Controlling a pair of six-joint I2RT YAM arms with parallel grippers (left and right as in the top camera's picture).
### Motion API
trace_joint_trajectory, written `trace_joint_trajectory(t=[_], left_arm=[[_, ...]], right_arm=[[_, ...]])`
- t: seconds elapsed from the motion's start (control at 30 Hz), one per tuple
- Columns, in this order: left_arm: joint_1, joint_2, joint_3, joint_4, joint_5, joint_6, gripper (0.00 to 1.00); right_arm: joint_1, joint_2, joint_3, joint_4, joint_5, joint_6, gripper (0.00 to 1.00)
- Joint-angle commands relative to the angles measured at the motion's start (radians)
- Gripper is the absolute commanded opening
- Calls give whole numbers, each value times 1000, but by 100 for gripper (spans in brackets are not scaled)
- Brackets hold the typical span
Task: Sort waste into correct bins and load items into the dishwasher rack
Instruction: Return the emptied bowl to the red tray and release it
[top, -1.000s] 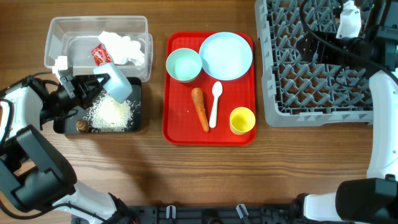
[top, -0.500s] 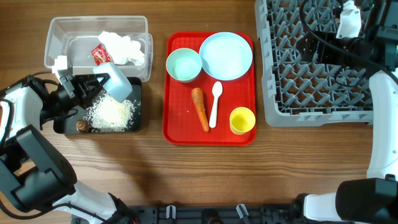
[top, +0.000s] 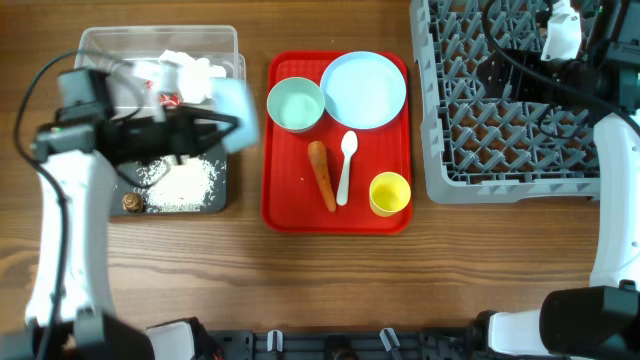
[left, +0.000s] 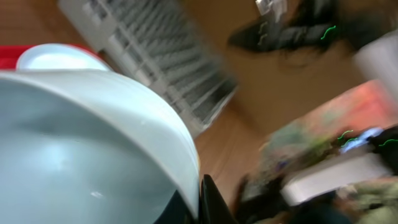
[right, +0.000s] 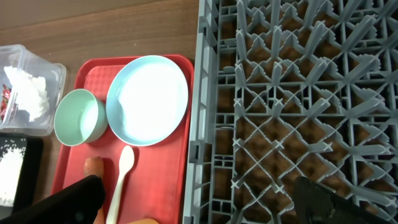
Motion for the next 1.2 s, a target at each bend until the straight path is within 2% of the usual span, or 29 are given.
trace_joint_trajectory(t=[0.0, 0.2, 0.27, 0.4, 0.67, 0.97, 1.03, 1.1, 1.17], left_arm=[[-230, -35, 10, 113, -537, -299, 4], [-563, 47, 10, 175, -1076, -436, 4], [-626, 93, 10, 171, -1185, -468, 4], [-694, 198, 10, 166, -1210, -487, 4], [-708, 389, 10, 116, -1210, -590, 4], [-716, 409, 10, 106, -1157, -612, 4], [-717, 409, 10, 106, -1153, -612, 14], [-716, 409, 10, 106, -1149, -612, 38], [-716, 408, 10, 108, -1137, -612, 57]], right_arm=[[0, 8, 0, 3, -19, 16, 100], [0, 7, 0, -12, -19, 23, 100], [0, 8, 0, -14, -19, 23, 100], [0, 8, 0, -13, -19, 23, 100], [0, 8, 0, -20, -19, 23, 100], [0, 8, 0, -19, -19, 23, 100], [0, 7, 0, -19, -19, 22, 100], [0, 8, 0, -17, -18, 23, 100], [0, 8, 0, -15, -19, 23, 100]])
